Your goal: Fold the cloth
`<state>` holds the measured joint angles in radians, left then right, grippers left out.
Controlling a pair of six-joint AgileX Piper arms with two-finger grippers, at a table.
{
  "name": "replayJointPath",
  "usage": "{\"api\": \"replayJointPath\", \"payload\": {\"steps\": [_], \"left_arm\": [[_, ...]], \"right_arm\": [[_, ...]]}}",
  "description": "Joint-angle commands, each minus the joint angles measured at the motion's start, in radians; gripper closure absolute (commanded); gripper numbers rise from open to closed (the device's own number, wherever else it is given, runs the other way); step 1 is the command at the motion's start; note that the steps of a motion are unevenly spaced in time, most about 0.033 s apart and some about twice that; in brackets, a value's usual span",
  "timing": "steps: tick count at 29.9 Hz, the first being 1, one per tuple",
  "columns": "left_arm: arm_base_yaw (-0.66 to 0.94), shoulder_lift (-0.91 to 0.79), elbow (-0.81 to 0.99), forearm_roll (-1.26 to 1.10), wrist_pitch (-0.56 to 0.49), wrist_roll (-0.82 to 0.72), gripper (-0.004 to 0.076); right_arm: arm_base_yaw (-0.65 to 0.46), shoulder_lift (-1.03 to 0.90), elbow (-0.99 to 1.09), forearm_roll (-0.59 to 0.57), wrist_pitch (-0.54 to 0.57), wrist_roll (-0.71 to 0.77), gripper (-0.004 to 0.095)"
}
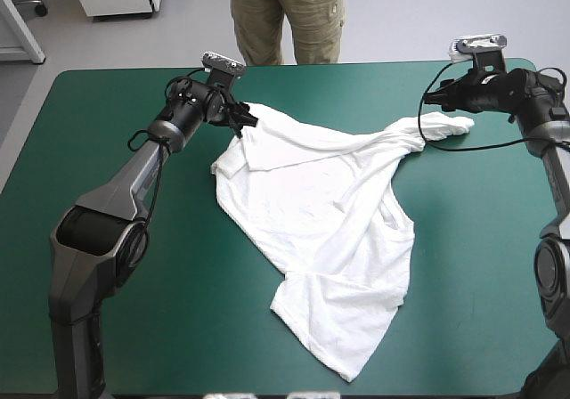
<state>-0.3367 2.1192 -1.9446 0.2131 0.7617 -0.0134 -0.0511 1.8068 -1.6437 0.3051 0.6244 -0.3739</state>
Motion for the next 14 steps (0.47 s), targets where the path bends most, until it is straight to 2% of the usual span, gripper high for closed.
{"api": "replayJointPath", "payload": {"steps": [1, 5, 7, 10, 14], "left_arm": [[0.0, -0.118, -0.037, 0.001, 0.094, 0.001, 0.0241], [0.007, -0.17, -0.035, 0.001, 0.323, 0.046, 0.0297], [0.021, -0.194, -0.019, -0.013, 0.393, 0.053, 0.0318], [0.051, -0.247, 0.052, -0.055, 0.423, 0.065, 0.0323], [0.088, -0.334, 0.186, -0.142, 0.389, 0.085, 0.0323]], "right_arm": [[-0.007, -0.153, -0.039, 0.016, -0.016, -0.004, 0.0345], [-0.007, -0.304, -0.039, 0.016, 0.092, 0.032, 0.0345], [-0.007, -0.374, -0.039, 0.016, 0.156, 0.057, 0.0356], [-0.007, -0.477, -0.039, 0.02, 0.245, 0.067, 0.0404], [-0.007, -0.61, -0.011, 0.02, 0.362, 0.075, 0.0449]]}}
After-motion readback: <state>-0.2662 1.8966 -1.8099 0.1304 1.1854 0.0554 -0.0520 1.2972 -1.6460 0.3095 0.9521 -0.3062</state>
